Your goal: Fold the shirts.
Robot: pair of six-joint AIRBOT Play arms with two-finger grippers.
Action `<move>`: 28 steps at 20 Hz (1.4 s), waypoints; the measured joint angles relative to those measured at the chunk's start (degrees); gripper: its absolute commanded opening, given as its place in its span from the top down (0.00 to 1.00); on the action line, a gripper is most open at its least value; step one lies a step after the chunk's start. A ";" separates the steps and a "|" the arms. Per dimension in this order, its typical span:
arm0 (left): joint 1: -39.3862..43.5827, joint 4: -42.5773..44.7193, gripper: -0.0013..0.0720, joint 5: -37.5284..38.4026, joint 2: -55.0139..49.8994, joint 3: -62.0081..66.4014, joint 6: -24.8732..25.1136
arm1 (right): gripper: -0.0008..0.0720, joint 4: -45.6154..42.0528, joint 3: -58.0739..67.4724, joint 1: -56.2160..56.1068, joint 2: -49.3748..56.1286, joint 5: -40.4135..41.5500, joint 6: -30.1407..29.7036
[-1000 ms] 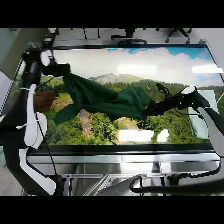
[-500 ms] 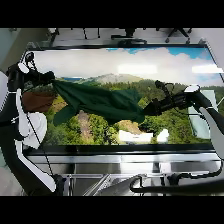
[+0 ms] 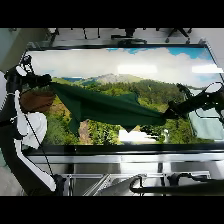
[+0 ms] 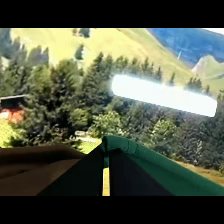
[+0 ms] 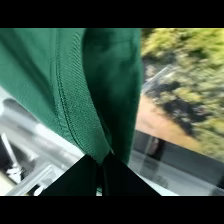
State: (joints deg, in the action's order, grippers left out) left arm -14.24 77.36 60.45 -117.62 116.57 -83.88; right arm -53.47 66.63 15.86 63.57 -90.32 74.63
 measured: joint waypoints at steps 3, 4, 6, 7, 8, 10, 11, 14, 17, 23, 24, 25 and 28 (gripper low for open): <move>0.44 0.37 0.96 -0.66 -0.04 0.00 1.51 | 0.96 -5.25 0.00 0.96 -0.44 2.43 0.20; 0.52 0.61 0.96 -0.85 -0.04 0.00 2.03 | 0.96 -6.32 0.00 1.16 -0.48 3.69 0.22; 0.92 0.81 0.96 -1.09 -0.04 0.00 3.89 | 0.96 -7.69 0.00 1.11 -0.55 7.43 0.17; 1.22 0.87 0.95 -1.27 -0.04 0.00 4.98 | 0.96 -7.82 0.00 1.03 -0.44 9.31 0.11; 1.51 1.18 0.81 -1.75 -0.04 0.00 5.77 | 0.96 -7.43 0.00 0.87 -0.26 10.29 -0.57; 2.21 2.47 0.02 -2.29 0.17 0.09 6.88 | 0.96 -6.60 0.00 0.35 0.26 12.13 -1.84; 2.56 2.25 0.02 -1.51 0.50 0.09 7.06 | 0.96 -5.38 -0.02 -0.04 0.59 12.83 -2.34; 4.15 0.39 0.02 1.75 2.82 0.09 7.26 | 0.96 -1.84 0.00 -2.21 1.57 13.79 -4.26; 4.68 0.85 0.02 6.80 6.49 0.09 4.61 | 0.96 0.46 0.00 -4.48 2.71 14.62 -6.38; 6.10 -3.69 0.02 21.44 16.55 -9.18 -1.20 | 0.96 1.46 0.00 -3.89 3.50 16.02 -10.95; 7.04 -5.55 0.02 22.95 18.91 -13.40 -1.60 | 0.96 1.46 0.00 -3.43 3.52 16.35 -11.50; 8.37 -6.69 0.02 23.78 21.51 -18.40 -1.86 | 0.96 1.49 0.00 -3.04 3.54 16.37 -12.04; 14.56 -9.42 0.02 23.50 29.20 -34.49 -1.77 | 0.96 1.62 0.00 -2.40 3.56 16.41 -13.03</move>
State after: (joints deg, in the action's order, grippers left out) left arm 0.32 67.94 83.94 -88.42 82.08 -85.65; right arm -51.86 66.63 13.45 67.13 -73.91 61.60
